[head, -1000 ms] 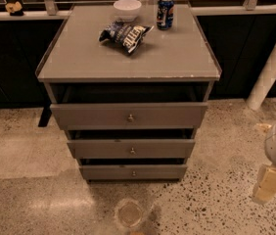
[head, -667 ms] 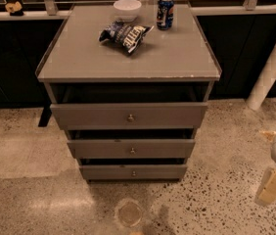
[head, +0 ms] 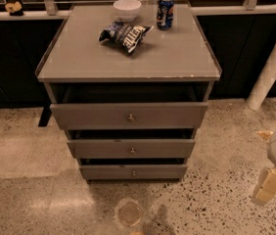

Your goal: Open bottom drawer

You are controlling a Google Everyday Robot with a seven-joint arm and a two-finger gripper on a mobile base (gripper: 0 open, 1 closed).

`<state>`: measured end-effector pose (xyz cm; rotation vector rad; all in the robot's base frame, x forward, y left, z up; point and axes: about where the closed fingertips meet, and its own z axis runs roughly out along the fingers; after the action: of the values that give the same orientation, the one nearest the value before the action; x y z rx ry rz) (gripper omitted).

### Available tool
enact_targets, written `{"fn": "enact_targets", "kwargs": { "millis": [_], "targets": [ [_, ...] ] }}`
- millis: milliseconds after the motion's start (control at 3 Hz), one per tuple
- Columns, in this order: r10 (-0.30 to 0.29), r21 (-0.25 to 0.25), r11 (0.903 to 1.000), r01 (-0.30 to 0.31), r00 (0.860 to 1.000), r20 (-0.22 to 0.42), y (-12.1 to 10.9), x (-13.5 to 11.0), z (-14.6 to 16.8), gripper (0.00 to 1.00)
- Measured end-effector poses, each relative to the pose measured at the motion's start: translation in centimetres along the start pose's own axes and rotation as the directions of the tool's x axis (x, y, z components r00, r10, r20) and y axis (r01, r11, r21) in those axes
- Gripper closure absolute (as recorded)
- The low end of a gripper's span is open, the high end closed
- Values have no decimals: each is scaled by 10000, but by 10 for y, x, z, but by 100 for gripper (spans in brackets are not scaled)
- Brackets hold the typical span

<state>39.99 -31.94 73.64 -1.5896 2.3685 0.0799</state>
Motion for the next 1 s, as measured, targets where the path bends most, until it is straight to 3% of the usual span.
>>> {"fn": "enact_targets", "kwargs": {
  "millis": [333, 667, 1000],
  "targets": [
    [87, -161, 9998, -85, 9999, 91, 3, 2, 5, 0],
    [711, -774, 9948, -661, 9954, 643, 15, 21, 38, 0],
    [1591, -1529, 9783, -1401, 9799, 1200, 32, 46, 85, 0]
  ]
}}
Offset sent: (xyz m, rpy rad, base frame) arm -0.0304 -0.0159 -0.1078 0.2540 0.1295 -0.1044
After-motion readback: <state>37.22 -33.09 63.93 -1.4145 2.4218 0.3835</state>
